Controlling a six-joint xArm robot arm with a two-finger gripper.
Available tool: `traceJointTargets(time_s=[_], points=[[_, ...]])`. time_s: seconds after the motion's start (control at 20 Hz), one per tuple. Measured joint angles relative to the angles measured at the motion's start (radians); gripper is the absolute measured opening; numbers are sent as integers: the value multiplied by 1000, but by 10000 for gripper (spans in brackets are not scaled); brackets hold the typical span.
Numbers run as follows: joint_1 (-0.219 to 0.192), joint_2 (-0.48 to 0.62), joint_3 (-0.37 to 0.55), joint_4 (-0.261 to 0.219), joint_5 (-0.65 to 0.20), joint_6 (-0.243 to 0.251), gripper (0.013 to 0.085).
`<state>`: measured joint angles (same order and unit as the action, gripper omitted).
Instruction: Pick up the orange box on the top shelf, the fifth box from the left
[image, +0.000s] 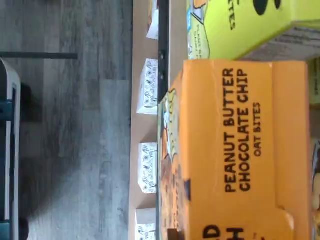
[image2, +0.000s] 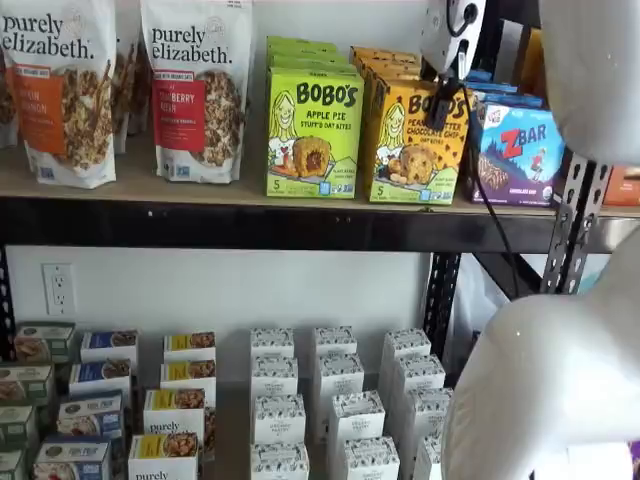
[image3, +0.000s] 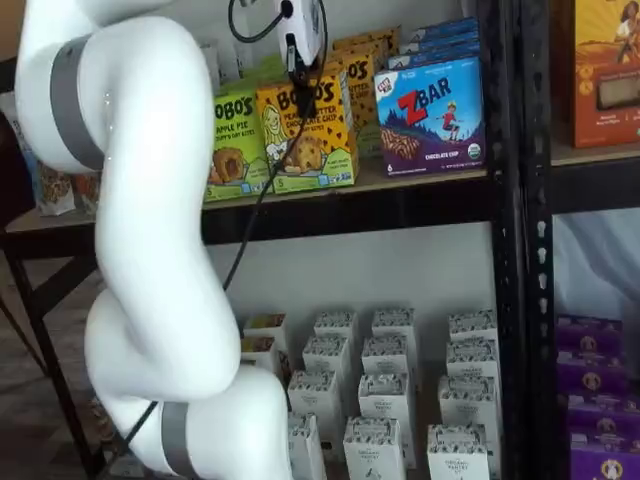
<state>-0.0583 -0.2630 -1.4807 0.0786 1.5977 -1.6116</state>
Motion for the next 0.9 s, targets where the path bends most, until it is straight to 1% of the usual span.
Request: traceJointTargets(time_s=[0.3, 0.55, 0.9], points=[[8, -36, -5, 4, 41, 12, 130], [19, -89, -11, 11, 110, 28, 130], [29, -188, 45, 0, 156, 38, 130]])
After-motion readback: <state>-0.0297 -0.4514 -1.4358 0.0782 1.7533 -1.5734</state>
